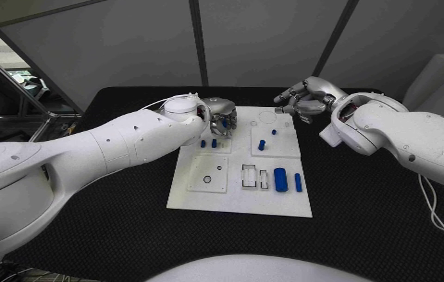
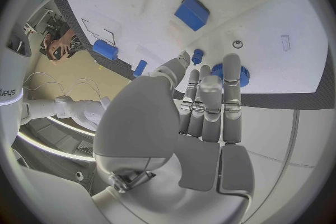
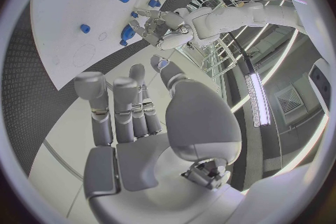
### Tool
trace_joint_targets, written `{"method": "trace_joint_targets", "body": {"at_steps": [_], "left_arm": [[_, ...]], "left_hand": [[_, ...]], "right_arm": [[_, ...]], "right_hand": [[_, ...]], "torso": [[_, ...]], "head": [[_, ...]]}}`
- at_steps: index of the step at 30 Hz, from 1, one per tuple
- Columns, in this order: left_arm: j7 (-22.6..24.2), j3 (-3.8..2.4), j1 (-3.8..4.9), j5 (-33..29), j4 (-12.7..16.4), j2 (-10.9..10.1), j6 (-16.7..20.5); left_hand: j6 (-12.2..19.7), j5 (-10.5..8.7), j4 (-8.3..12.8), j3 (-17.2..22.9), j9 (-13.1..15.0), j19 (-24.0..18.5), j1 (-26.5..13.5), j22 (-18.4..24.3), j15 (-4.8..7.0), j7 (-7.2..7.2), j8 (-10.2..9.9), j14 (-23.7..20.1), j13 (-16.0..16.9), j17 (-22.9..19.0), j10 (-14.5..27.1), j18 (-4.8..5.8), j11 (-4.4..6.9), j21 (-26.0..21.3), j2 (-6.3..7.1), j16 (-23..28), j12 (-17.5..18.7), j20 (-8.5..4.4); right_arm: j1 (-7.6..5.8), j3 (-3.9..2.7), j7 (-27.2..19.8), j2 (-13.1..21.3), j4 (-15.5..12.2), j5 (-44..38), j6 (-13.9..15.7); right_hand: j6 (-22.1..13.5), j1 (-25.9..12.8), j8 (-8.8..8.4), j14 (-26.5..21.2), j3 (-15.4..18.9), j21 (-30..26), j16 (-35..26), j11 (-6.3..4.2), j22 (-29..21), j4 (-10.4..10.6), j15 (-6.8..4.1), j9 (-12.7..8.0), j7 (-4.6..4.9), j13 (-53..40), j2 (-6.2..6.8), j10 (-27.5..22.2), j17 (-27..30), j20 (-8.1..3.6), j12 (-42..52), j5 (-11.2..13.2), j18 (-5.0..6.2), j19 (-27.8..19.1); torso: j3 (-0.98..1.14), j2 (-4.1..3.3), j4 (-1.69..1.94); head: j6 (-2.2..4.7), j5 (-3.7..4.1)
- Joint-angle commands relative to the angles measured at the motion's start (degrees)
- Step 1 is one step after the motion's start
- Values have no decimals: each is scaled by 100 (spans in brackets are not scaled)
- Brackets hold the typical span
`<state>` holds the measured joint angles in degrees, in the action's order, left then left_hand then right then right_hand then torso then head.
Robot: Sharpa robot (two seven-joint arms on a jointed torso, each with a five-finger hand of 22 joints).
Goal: Assemble the parts on the task board
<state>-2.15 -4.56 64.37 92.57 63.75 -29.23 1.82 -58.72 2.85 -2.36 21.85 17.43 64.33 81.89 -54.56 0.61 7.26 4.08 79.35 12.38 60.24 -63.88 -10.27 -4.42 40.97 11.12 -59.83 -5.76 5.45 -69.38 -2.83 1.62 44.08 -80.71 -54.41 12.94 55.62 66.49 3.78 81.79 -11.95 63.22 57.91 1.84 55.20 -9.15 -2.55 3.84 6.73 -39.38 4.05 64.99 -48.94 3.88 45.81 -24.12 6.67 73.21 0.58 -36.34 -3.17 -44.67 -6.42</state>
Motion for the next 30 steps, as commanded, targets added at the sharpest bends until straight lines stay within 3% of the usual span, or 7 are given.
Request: {"method": "trace_joint_targets", "body": {"at_steps": [1, 6, 14, 30], "left_arm": [[45, -2, 13, 53, -39, 35, -132], [93, -2, 13, 53, -106, 82, -158], [84, 0, 12, 53, -199, 135, -227], [32, 1, 11, 53, -257, 152, -370]], "left_hand": [[-90, 14, 13, 75, -27, 78, 30, -157, -1, -8, 43, 66, -41, 84, -98, 75, 14, 188, -81, -149, -46, 10], [-216, 16, 46, 208, -68, 188, 80, -415, 3, -22, 77, 138, -107, 210, -255, 114, 46, 497, -175, -373, -96, 8], [-295, 19, 109, 304, -120, 247, 109, -618, 6, -20, 79, 182, -168, 278, -372, 141, 61, 724, -211, -532, -103, 5], [-73, 11, 127, 327, -325, 214, -65, -811, -75, -25, -55, 177, -337, 238, -288, 160, -18, 880, -55, -656, 37, 67]], "right_arm": [[-12, -5, -63, -8, -11, -15, 38], [-12, -5, -66, -17, -5, -15, 33], [-12, -5, -67, -26, 2, -15, 24], [-11, -5, -68, -32, 9, -16, 13]], "right_hand": [[-24, -56, -7, -10, -34, -22, -38, -1, 0, 9, 14, 0, 9, 5, -18, -51, 4, 6, -20, -19, 61, -36], [-24, -56, -7, -10, -34, -22, -38, -1, 0, 9, 14, 0, 9, 5, -18, -51, 4, 6, -20, -19, 61, -36], [-28, -62, -8, -6, -42, -18, -32, -1, 9, 10, 14, 0, 9, 21, -18, -50, -11, 6, -31, -20, 59, -29], [-28, -62, -8, -6, -42, -18, -32, -1, 9, 10, 14, 0, 9, 21, -18, -50, -11, 6, -31, -20, 59, -29]], "torso": [[1, 2, 5], [2, 5, 2], [1, 6, 8], [1, 6, 8]], "head": [[-16, 0], [-23, -2], [-39, 0], [-43, 5]]}}
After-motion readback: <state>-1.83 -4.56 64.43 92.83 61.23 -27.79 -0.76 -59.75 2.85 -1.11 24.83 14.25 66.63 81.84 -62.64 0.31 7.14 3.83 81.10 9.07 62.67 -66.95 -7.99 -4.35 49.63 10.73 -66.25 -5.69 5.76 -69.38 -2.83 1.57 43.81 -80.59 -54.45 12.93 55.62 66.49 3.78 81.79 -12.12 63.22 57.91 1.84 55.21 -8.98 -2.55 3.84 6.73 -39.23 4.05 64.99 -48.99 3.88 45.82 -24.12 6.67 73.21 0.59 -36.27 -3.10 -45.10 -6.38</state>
